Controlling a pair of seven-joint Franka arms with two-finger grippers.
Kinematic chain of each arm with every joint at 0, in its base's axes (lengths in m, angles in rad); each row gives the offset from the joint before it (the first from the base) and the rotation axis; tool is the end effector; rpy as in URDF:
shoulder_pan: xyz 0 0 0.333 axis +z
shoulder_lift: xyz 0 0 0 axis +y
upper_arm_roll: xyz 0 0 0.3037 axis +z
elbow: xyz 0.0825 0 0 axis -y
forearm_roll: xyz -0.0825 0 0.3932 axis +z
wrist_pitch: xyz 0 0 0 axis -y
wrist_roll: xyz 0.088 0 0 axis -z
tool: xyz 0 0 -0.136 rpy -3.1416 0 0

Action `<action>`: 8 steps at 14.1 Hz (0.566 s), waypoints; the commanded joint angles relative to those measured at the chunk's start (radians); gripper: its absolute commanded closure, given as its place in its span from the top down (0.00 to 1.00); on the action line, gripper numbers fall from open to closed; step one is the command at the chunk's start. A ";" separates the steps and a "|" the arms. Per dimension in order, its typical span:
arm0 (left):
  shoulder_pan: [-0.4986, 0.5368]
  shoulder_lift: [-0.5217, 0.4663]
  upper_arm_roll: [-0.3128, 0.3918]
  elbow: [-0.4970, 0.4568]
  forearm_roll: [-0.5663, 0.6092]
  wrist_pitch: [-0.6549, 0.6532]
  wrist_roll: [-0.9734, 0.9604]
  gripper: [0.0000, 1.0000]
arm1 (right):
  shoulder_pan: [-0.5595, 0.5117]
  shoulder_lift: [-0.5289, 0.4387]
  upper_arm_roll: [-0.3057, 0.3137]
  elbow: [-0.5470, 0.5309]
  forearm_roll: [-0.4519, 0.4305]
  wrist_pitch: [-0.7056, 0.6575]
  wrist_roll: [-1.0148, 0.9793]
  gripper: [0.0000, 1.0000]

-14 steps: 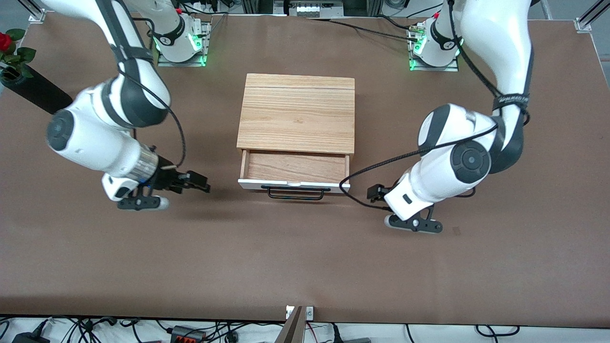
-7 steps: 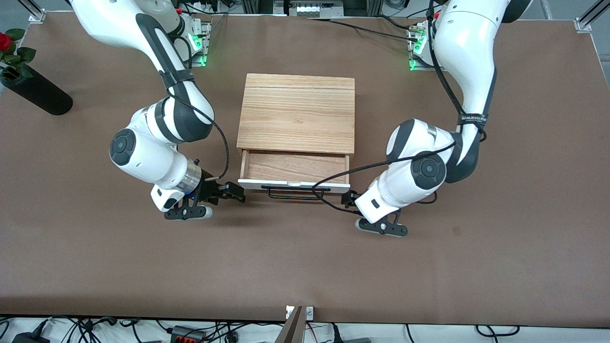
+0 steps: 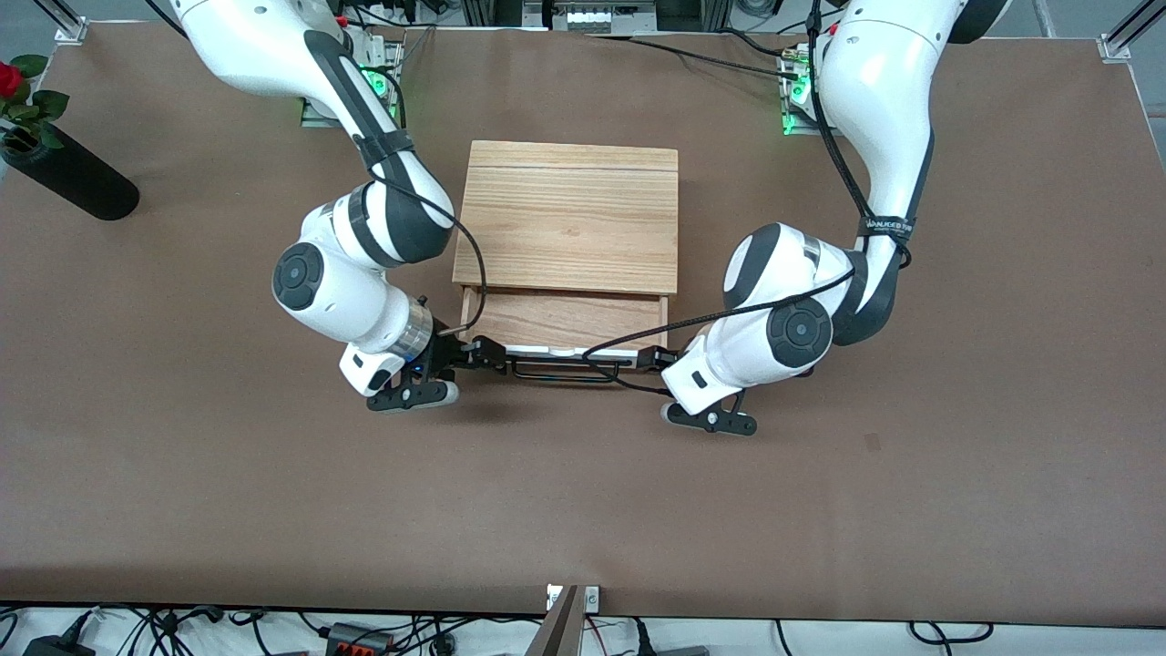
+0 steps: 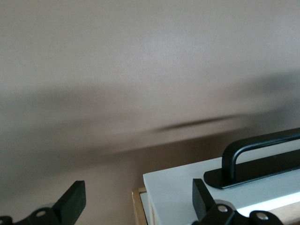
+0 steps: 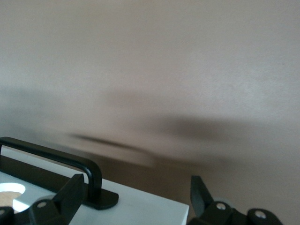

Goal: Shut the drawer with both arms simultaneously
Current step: 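Push the drawer front into the box with both grippers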

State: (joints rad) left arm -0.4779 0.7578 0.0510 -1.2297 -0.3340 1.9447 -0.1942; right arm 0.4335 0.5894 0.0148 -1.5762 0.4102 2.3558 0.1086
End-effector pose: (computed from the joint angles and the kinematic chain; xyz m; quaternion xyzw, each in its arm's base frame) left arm 0.6622 -0.3445 0.2777 0.9888 -0.0578 -0.0612 0.1232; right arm 0.6463 0.3244 0.2732 -0.9820 -0.0353 -0.0448 0.1802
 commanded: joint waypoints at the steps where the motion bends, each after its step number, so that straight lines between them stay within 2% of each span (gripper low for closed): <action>1: -0.007 -0.002 0.007 0.001 -0.020 -0.044 0.006 1.00 | 0.010 0.006 -0.006 0.002 0.018 0.002 -0.007 1.00; 3: -0.005 -0.002 0.007 -0.001 -0.020 -0.076 0.006 1.00 | 0.011 0.006 -0.006 -0.007 0.018 -0.003 -0.012 1.00; 6: -0.021 -0.003 0.007 -0.014 -0.022 -0.116 0.006 1.00 | 0.010 0.004 -0.006 -0.010 0.018 -0.107 -0.007 1.00; 8: -0.024 -0.005 0.006 -0.014 -0.023 -0.156 0.006 1.00 | 0.010 0.003 -0.006 -0.008 0.018 -0.127 -0.009 1.00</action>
State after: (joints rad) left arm -0.4805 0.7578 0.0524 -1.2245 -0.3359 1.8907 -0.2026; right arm 0.4379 0.5965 0.0127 -1.5782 0.4150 2.2795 0.1085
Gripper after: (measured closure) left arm 0.000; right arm 0.000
